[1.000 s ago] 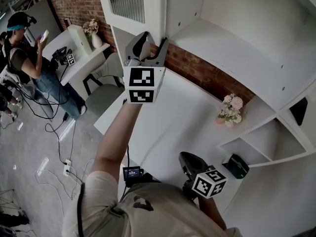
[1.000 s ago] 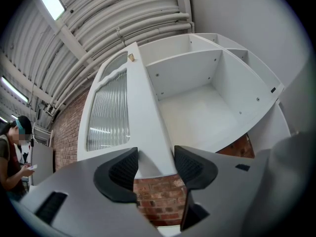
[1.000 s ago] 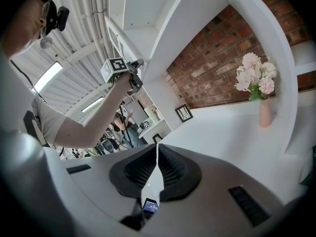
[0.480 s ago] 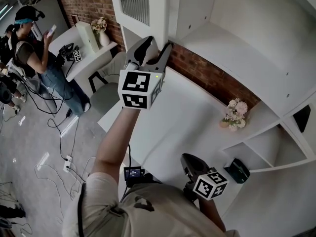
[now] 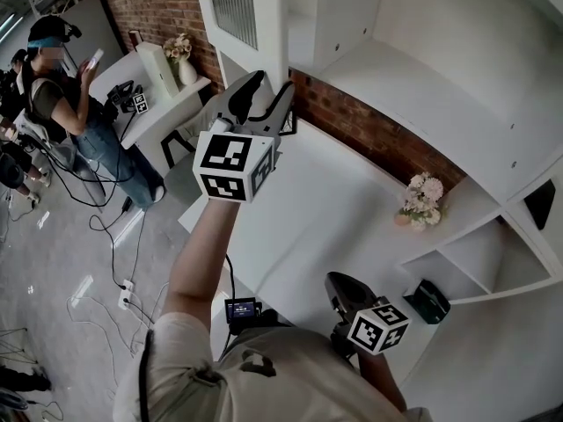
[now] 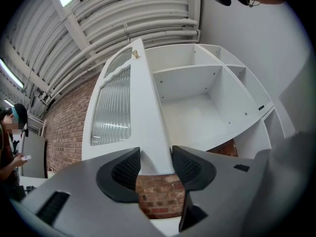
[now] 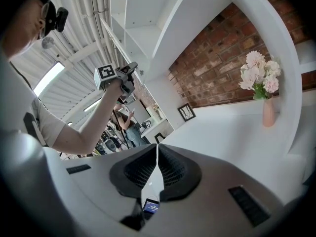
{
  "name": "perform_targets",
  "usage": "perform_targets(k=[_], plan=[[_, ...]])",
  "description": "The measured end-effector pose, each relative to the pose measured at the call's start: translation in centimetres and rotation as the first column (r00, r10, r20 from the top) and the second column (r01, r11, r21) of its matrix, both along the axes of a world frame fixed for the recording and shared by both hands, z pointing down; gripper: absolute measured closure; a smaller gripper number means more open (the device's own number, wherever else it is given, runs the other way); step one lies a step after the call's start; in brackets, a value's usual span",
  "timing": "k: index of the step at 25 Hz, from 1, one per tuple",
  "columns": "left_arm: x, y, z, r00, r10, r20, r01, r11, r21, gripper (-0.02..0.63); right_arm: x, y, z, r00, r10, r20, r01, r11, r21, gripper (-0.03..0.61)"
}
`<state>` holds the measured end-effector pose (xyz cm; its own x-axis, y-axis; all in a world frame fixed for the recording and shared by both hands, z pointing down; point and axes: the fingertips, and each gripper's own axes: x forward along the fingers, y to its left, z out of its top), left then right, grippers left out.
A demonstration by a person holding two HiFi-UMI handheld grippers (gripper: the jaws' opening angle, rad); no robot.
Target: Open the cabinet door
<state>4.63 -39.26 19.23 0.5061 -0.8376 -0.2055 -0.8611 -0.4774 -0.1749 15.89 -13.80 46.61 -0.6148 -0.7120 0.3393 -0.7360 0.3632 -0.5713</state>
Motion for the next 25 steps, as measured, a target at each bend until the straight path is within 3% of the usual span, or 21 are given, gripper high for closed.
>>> perform_targets(k=[6, 15, 25], plan=[[-1.1, 1.0, -0.1, 1.0, -0.008, 0.027, 0.008, 1.0, 0.011, 0.4, 0.1, 0.2, 0.0, 1.0, 0.002, 0.001, -0.002, 1.0, 0.0, 0.546], [-2.9, 2.0, 0.1, 0.999, 0.028, -0.039, -0.03, 0.998, -0.047, 0.4, -0.3, 0.3, 0.1, 1.0, -0.011, 0.007, 0.011, 1.0, -0.003, 0.546], [-5.5, 3.6, 0.0, 0.999, 0.023, -0.046, -0.026, 0.997, -0.066, 0.4, -2.2, 0.6, 0.0, 0.998, -0.066, 0.014, 0.066, 0.998, -0.005, 0.546]])
